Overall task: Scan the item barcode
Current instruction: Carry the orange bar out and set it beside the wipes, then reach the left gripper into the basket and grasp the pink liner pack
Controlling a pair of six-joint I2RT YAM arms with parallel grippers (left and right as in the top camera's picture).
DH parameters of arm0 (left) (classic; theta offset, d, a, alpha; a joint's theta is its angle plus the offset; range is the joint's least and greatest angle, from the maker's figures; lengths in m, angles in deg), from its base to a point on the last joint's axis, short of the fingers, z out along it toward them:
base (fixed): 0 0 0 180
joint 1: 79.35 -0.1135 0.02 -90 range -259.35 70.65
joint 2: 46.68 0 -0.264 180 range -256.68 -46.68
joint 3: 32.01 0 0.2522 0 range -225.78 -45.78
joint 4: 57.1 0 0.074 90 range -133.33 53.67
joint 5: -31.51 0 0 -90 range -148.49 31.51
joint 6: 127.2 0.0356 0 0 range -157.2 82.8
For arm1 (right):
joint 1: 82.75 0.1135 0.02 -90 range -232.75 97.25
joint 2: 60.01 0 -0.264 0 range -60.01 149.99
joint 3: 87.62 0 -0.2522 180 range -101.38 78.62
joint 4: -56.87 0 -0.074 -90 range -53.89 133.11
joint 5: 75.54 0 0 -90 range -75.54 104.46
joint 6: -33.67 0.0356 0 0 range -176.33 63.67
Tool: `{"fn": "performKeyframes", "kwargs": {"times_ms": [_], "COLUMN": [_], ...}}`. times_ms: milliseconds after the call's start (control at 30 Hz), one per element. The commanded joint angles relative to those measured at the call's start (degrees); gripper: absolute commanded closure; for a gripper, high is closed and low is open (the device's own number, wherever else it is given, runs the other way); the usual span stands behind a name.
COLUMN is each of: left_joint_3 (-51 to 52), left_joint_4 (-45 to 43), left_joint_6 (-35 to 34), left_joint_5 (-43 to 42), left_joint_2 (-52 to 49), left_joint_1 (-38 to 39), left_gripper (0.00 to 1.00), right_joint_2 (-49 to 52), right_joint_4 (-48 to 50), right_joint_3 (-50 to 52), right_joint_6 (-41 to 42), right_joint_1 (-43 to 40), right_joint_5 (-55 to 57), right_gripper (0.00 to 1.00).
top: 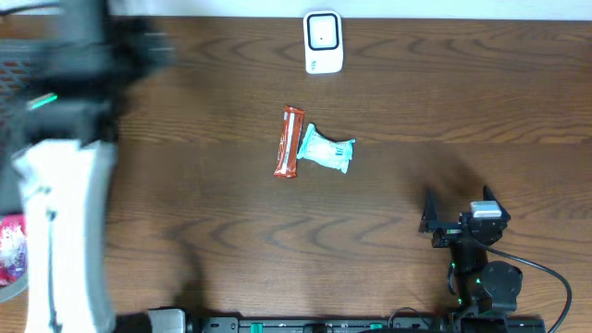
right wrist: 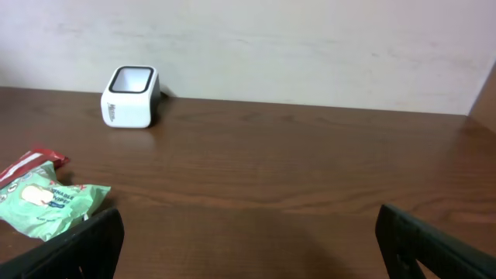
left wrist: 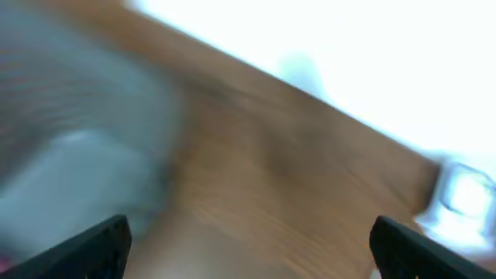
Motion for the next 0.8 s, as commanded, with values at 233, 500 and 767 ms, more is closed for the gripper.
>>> {"fn": "performKeyframes", "kwargs": {"times_ms": [233, 500, 767], "left_joint_3": [5.9, 18.9, 21.0], "left_joint_4": [10.0, 6.8, -1.3], "left_joint_6": [-13.7, -18.5, -11.9], "left_joint_5": [2.9, 4.3, 4.3], "left_joint_2": [-3.5, -11.0, -20.2], "left_joint_1": [-32.1, -40.1, -40.5], "left_gripper": [0.02, 0.02, 0.02], "right_joint_2": [-0.4, -0.4, -0.4], "right_joint_4": [-0.2, -0.2, -0.2], "right_joint_3": [0.1, 0.1, 0.1], "right_joint_6": [-0.5, -0.5, -0.5], "right_joint_1": [-0.6, -0.6, -0.6], "right_joint_5": [-0.2, -0.2, -0.2], "right_gripper": [0.01, 0.01, 0.01]}}
